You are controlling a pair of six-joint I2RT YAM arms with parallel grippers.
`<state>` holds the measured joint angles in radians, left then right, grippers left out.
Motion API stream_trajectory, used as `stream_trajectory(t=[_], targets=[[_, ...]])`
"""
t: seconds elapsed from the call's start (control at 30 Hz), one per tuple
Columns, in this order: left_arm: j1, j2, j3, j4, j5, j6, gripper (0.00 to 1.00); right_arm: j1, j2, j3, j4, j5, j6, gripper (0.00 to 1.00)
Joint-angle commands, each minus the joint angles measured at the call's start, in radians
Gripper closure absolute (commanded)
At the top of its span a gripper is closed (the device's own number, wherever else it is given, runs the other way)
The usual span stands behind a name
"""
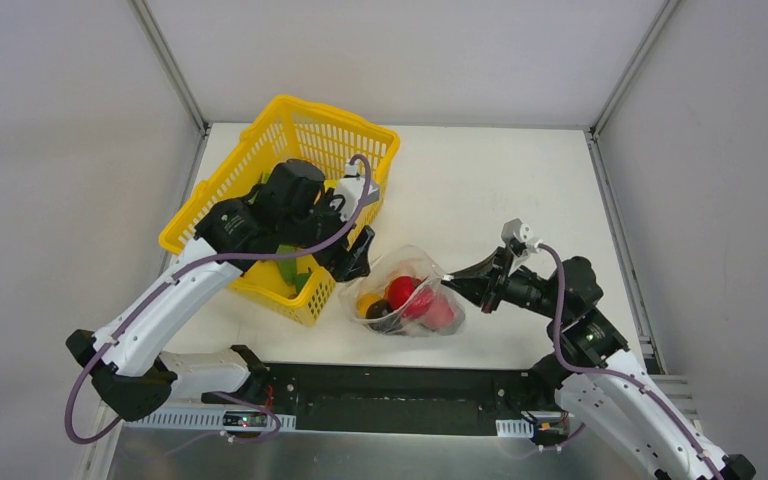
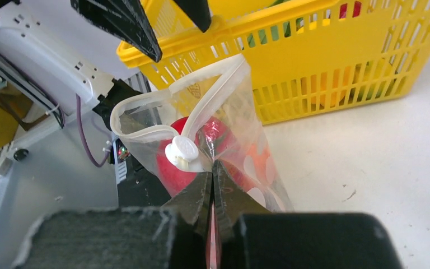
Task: Place the food in the zip-top bag and seal the zipper
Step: Adjust the zipper food storage bag at the center of the board.
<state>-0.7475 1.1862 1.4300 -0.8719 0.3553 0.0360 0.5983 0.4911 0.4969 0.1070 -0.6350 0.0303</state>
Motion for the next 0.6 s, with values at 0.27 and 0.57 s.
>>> stream_trajectory(t=[0.27,0.57], targets=[[-0.081,-0.026,-0.113,0.009,-0.223,-0.142,0.26,0.005,0.005,-0.001,0.064,0.129,0.163,1.0],[-0.142,0.055,-0.102,-0.075,-0.373,-0.117,0.46,0.005,-0.057,-0.013,0.04,0.191,0.173,1.0]])
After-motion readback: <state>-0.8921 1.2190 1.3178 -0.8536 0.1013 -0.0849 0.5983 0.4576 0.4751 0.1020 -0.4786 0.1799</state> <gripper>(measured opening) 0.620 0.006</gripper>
